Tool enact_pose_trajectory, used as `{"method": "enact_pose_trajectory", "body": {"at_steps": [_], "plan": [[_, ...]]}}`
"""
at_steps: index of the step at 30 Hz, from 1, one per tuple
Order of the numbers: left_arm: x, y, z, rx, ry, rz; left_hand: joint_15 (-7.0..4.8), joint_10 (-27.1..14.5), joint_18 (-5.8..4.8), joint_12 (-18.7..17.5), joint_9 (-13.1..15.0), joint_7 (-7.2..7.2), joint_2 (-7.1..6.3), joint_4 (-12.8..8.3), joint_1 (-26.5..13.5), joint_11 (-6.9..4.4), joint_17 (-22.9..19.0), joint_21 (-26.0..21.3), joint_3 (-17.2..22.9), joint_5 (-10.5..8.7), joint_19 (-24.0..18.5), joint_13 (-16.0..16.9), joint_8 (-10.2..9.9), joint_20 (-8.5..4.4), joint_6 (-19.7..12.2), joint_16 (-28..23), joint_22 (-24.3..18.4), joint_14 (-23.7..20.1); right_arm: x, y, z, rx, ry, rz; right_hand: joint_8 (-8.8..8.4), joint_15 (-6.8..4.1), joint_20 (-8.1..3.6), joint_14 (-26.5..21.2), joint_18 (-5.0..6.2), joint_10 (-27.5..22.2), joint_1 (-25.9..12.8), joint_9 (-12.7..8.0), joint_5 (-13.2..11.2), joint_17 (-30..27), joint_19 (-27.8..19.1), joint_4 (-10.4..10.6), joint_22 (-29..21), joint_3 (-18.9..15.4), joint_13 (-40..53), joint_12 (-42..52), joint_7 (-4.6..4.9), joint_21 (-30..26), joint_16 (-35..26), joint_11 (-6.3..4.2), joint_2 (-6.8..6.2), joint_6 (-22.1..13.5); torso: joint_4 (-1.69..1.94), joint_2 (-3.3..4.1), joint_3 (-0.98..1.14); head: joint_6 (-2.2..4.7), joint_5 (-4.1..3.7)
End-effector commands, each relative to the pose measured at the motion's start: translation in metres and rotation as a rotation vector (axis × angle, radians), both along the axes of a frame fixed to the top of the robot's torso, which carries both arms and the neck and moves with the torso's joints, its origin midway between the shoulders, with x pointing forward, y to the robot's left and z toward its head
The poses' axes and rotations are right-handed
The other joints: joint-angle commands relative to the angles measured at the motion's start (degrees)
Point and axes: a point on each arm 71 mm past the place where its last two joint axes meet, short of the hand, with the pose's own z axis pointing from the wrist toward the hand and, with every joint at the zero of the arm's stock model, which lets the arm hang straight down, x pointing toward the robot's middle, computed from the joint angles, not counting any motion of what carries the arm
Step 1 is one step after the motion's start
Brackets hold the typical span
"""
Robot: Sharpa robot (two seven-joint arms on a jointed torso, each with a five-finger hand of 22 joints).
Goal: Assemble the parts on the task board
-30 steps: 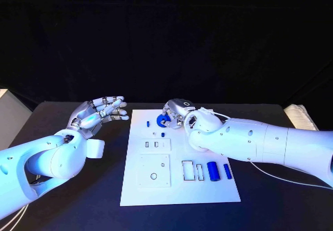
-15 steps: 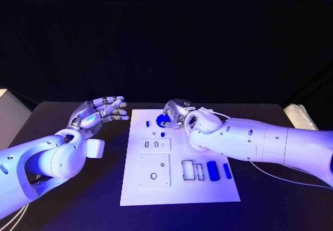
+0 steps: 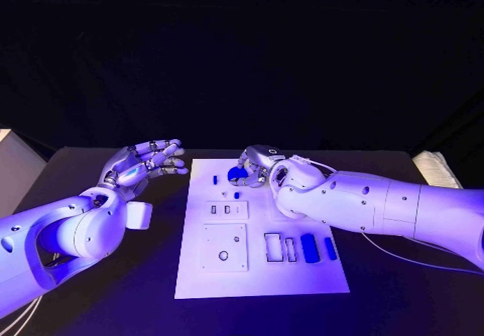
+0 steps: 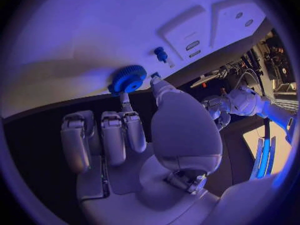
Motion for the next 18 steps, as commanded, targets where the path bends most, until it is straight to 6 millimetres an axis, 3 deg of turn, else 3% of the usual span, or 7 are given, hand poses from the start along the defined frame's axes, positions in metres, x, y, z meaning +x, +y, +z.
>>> {"method": "enact_pose_trajectory", "body": {"at_steps": [1,18], "plan": [[0.000,-0.002,0.001,-0.009,-0.005,-0.017,-0.03,-0.4,0.48,0.1,0.0,2.12,0.18,-0.1,-0.4,-0.02,0.1,0.3,0.0,-0.20,-0.3,-0.1,0.3,-0.07,-0.6,0.2,0.1,-0.5,-0.001,0.000,-0.005,-0.015,0.033,0.014,-0.05,0.45,0.39,5.6,-0.69,3.7,0.1,0.1,0.5,13.8,5.6,0.0,14.7,-0.3,12.6,0.0,-0.06,-0.1,0.3,0.22,0.45,0.0,-0.06,0.06,0.01,0.05,0.02],[0.000,0.000,0.001,-0.007,-0.004,-0.011,-0.01,-0.5,0.48,0.1,0.0,2.16,0.19,-0.1,-0.4,0.01,0.1,0.4,0.0,-0.20,-0.3,-0.1,0.2,-0.06,-0.7,0.3,0.1,-0.5,-0.003,-0.016,-0.008,-0.019,0.068,-0.005,0.09,0.38,0.36,5.6,-0.74,3.9,0.1,0.3,0.9,13.9,5.8,0.1,14.8,-0.3,12.9,0.3,-0.20,0.0,0.3,0.12,1.10,0.5,-0.08,0.03,0.04,-0.09,0.09]]}}
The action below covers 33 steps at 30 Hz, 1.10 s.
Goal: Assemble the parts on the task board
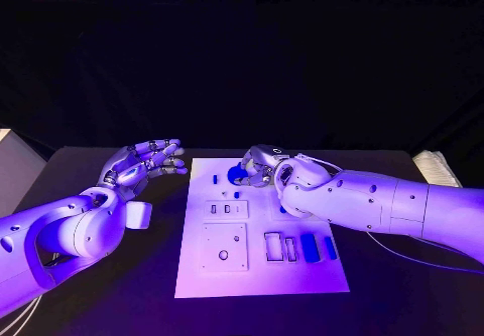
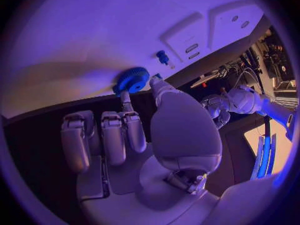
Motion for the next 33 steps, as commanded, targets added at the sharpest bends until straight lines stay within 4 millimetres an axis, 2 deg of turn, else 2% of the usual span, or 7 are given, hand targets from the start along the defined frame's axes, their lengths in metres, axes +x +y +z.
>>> {"method": "enact_pose_trajectory", "body": {"at_steps": [1,21,30,33], "plan": [[0.000,-0.001,0.001,-0.008,-0.006,-0.012,-0.01,-0.5,0.48,0.1,0.0,2.17,0.19,-0.1,-0.4,0.01,0.1,0.2,0.0,-0.20,-0.3,-0.1,0.2,-0.06,-0.2,0.3,0.0,-0.5,-0.002,-0.004,-0.008,-0.017,0.045,-0.003,0.13,0.39,0.36,5.6,-0.74,3.9,0.1,0.0,0.4,13.9,5.8,0.1,14.8,-0.3,12.9,0.3,0.10,0.0,0.3,0.13,0.46,0.4,-0.04,-0.01,0.03,0.00,0.04],[0.000,-0.001,0.002,-0.007,-0.006,-0.009,-0.01,-0.5,0.48,0.1,0.0,2.17,0.19,-0.1,-0.4,0.01,0.1,0.2,0.0,-0.20,-0.3,-0.1,0.2,-0.06,-0.2,0.3,0.0,-0.5,-0.006,0.001,-0.012,-0.012,0.091,0.021,0.10,0.24,0.26,5.6,-0.79,4.2,-0.8,0.1,0.3,14.1,5.9,0.2,15.0,-0.5,13.2,0.7,0.02,0.1,0.4,0.05,0.85,0.7,0.02,0.03,-0.03,-0.24,-0.25],[0.000,0.000,0.001,-0.006,-0.005,-0.008,0.01,-0.6,0.48,0.1,0.0,2.21,0.21,-0.1,-0.4,0.05,0.1,0.3,0.0,-0.20,-0.4,-0.1,0.2,-0.05,-0.4,0.4,0.1,-0.6,-0.004,0.005,-0.010,0.009,0.057,0.012,-1.10,0.34,0.27,5.7,-0.79,4.3,-0.8,-0.2,0.1,14.2,5.9,0.0,15.0,-0.5,13.2,0.7,0.24,0.2,0.4,0.21,1.10,-0.8,0.23,-0.03,-0.08,-0.43,-0.31],[0.000,0.000,0.001,-0.006,-0.005,-0.008,0.01,-0.6,0.48,0.1,0.0,2.21,0.21,-0.1,-0.4,0.05,0.1,0.3,0.0,-0.20,-0.4,-0.1,0.2,-0.05,-0.4,0.4,0.1,-0.6,-0.003,0.006,-0.009,0.009,0.053,0.013,-1.24,0.37,0.28,5.7,-0.78,4.3,-0.7,-0.2,0.2,14.2,5.9,0.0,15.0,-0.5,13.2,0.7,0.29,0.1,0.4,0.25,1.07,-1.0,0.16,0.03,-0.06,-0.39,-0.18]]}}
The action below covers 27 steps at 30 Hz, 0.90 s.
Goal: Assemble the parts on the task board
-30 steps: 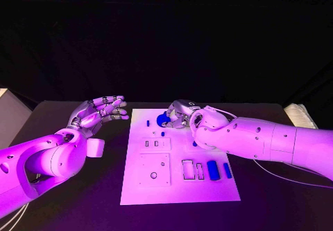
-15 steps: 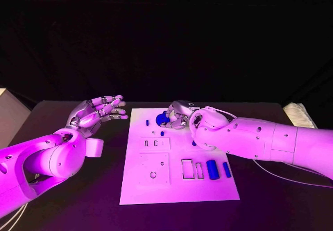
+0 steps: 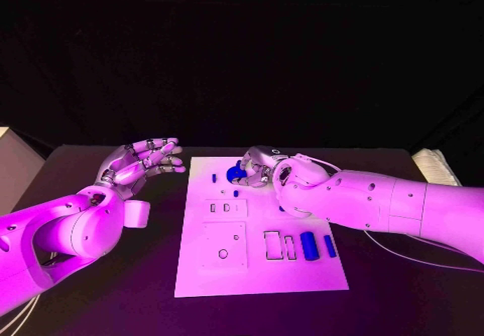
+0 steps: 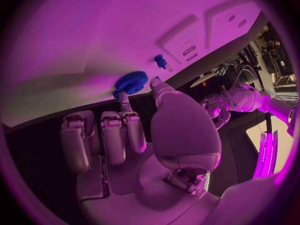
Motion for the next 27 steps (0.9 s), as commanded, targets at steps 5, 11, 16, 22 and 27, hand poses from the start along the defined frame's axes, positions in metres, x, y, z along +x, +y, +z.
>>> {"method": "enact_pose_trajectory", "body": {"at_steps": [5,11,16,22,27], "plan": [[0.000,-0.001,0.001,-0.007,-0.006,-0.011,0.01,-0.4,0.48,0.1,0.0,2.22,0.21,-0.1,-0.4,-0.16,0.1,0.3,0.0,-0.20,-0.4,-0.1,0.2,-0.05,-0.4,0.2,0.0,-0.6,-0.003,0.005,-0.003,-0.002,0.006,0.020,-0.27,0.39,0.30,5.7,-0.81,4.3,0.3,-0.1,-0.1,14.2,5.9,-0.1,15.0,-0.1,13.3,0.2,0.03,0.2,0.4,0.27,0.31,-0.4,-0.09,-0.02,0.00,-0.04,0.16],[0.000,0.000,0.001,-0.007,-0.006,-0.010,0.01,-0.4,0.48,0.1,0.0,2.22,0.21,-0.1,-0.4,-0.16,0.1,0.3,0.0,-0.20,-0.4,-0.1,0.2,-0.05,-0.4,0.2,0.0,-0.6,-0.008,-0.006,0.004,0.052,-0.058,0.018,-0.32,0.46,0.38,5.7,-0.82,4.4,2.2,0.1,0.7,14.3,6.0,-0.4,15.1,0.7,13.4,0.4,0.09,0.3,0.4,0.32,0.09,0.1,-0.18,-0.03,0.03,-0.10,0.27],[0.000,0.001,0.001,-0.006,-0.007,-0.007,0.01,-0.4,0.48,0.1,0.0,2.22,0.21,-0.1,-0.4,-0.16,0.1,0.3,0.0,-0.20,-0.4,-0.1,0.2,-0.05,-0.4,0.2,0.0,-0.6,-0.017,-0.029,0.020,0.166,-0.151,0.030,-0.55,0.50,0.43,5.7,-0.82,4.5,4.1,0.2,1.4,14.2,6.0,-0.7,15.1,1.4,13.4,0.4,0.17,0.3,0.4,0.38,-0.25,0.3,-0.34,-0.16,0.07,0.07,0.35],[0.001,0.003,0.001,-0.005,-0.008,-0.003,0.01,-0.4,0.48,0.1,0.0,2.22,0.21,-0.1,-0.4,-0.16,0.1,0.3,0.0,-0.20,-0.4,-0.1,0.2,-0.05,-0.4,0.2,0.0,-0.6,-0.025,-0.062,0.034,0.274,-0.161,0.053,-0.95,0.54,0.47,5.5,-0.63,4.1,7.0,0.2,1.1,13.6,5.5,-1.5,14.5,3.0,13.0,-0.1,0.26,-0.3,0.2,0.45,-0.41,0.5,-0.48,-0.22,0.19,0.46,0.17],[0.002,0.003,0.001,-0.006,-0.009,-0.004,0.01,-0.4,0.48,0.1,0.0,2.22,0.21,-0.1,-0.4,-0.16,0.1,0.3,0.0,-0.20,-0.4,-0.1,0.2,-0.05,-0.4,0.2,0.0,-0.6,-0.028,-0.094,0.037,0.317,-0.130,0.037,-1.26,0.56,0.50,5.6,-0.68,4.0,9.2,0.3,1.1,13.8,5.6,-2.5,14.7,4.0,13.0,-0.2,0.30,-0.2,0.3,0.48,-1.05,0.6,-0.71,-0.25,0.39,0.66,-0.03]]}}
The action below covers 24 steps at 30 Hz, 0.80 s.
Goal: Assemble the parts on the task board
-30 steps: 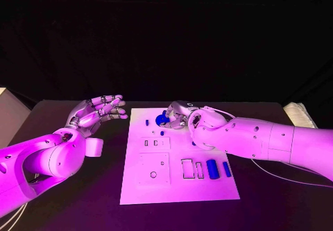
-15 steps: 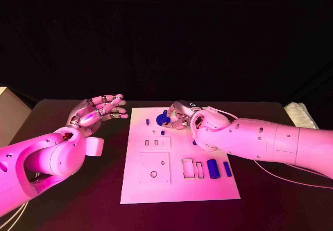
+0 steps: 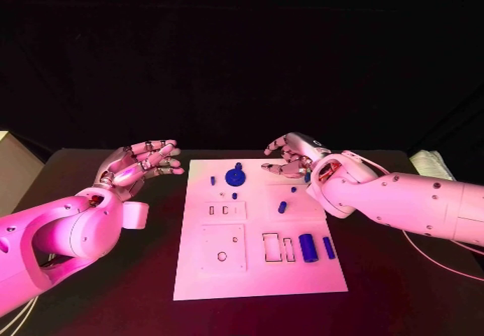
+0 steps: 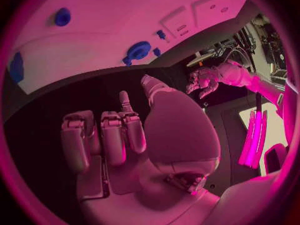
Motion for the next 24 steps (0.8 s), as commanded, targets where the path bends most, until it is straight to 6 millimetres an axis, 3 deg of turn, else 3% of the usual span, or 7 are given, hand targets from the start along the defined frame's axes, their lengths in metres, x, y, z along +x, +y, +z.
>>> {"method": "enact_pose_trajectory", "body": {"at_steps": [1,7,13,19,24], "plan": [[0.000,-0.002,0.001,-0.012,-0.010,-0.019,0.04,-0.5,0.48,0.1,0.0,2.26,0.21,-0.2,-0.4,-0.12,0.1,0.5,0.0,-0.20,-0.6,-0.1,0.2,-0.03,-0.5,0.3,0.2,-0.7,-0.003,-0.013,0.003,0.091,0.007,0.050,-0.33,0.35,0.50,5.8,-0.68,4.0,0.8,0.1,-0.1,13.8,5.6,-0.3,14.7,0.4,13.0,-0.2,0.08,-0.2,0.0,0.48,-0.11,0.4,-0.26,-0.05,0.21,0.15,-0.19],[0.001,-0.005,0.001,-0.013,-0.009,-0.024,0.04,-0.6,0.48,0.1,0.0,2.26,0.20,-0.2,-0.4,-0.12,0.1,0.5,0.0,-0.20,-0.6,-0.1,0.2,-0.02,-0.5,0.4,0.2,-0.7,-0.002,-0.055,-0.003,0.040,0.086,0.043,-0.69,0.12,0.33,5.8,-0.74,3.8,4.2,0.1,-0.9,13.8,5.8,-2.5,14.9,1.8,12.8,-0.5,-0.10,0.0,0.0,0.32,-1.16,0.6,-0.42,-0.15,0.39,0.18,-0.51],[0.001,-0.006,0.001,-0.015,-0.009,-0.030,0.04,-0.5,0.48,0.1,0.0,2.25,0.20,-0.2,-0.3,-0.13,0.1,0.6,0.1,-0.20,-0.6,-0.1,0.2,-0.02,-0.5,0.4,0.2,-0.7,-0.001,-0.082,-0.010,-0.036,0.137,0.029,-1.01,-0.08,0.15,5.8,-0.71,3.6,5.9,0.1,-0.9,13.8,5.7,-3.8,14.8,2.5,12.6,-0.7,-0.28,-0.1,0.0,0.15,-1.87,0.5,-0.56,-0.10,0.52,0.12,-0.96],[0.002,-0.007,0.000,-0.015,-0.008,-0.031,0.04,-0.5,0.48,0.1,0.0,2.25,0.20,-0.2,-0.3,-0.13,0.1,0.6,0.1,-0.20,-0.6,-0.1,0.2,-0.02,-0.5,0.4,0.2,-0.7,0.002,-0.101,-0.020,-0.094,0.167,-0.001,-1.25,-0.12,0.09,5.8,-0.66,3.5,6.8,0.0,-0.8,13.7,5.6,-4.5,14.7,3.1,12.5,-0.8,-0.32,-0.2,0.0,0.09,-2.13,0.4,-0.51,-0.05,0.65,0.01,-1.29],[0.002,-0.007,0.000,-0.015,-0.007,-0.032,0.04,-0.5,0.48,0.1,0.0,2.23,0.21,-0.3,-0.2,-0.14,0.1,0.6,0.1,-0.20,-0.6,-0.1,0.2,-0.02,-0.5,0.4,0.2,-0.7,0.006,-0.108,-0.025,-0.114,0.172,-0.024,-1.27,-0.12,0.09,5.8,-0.67,3.5,6.8,0.0,-0.8,13.7,5.6,-4.5,14.7,3.1,12.5,-0.9,-0.32,-0.2,0.0,0.09,-2.16,0.4,-0.35,-0.07,0.53,-0.23,-1.44]]}}
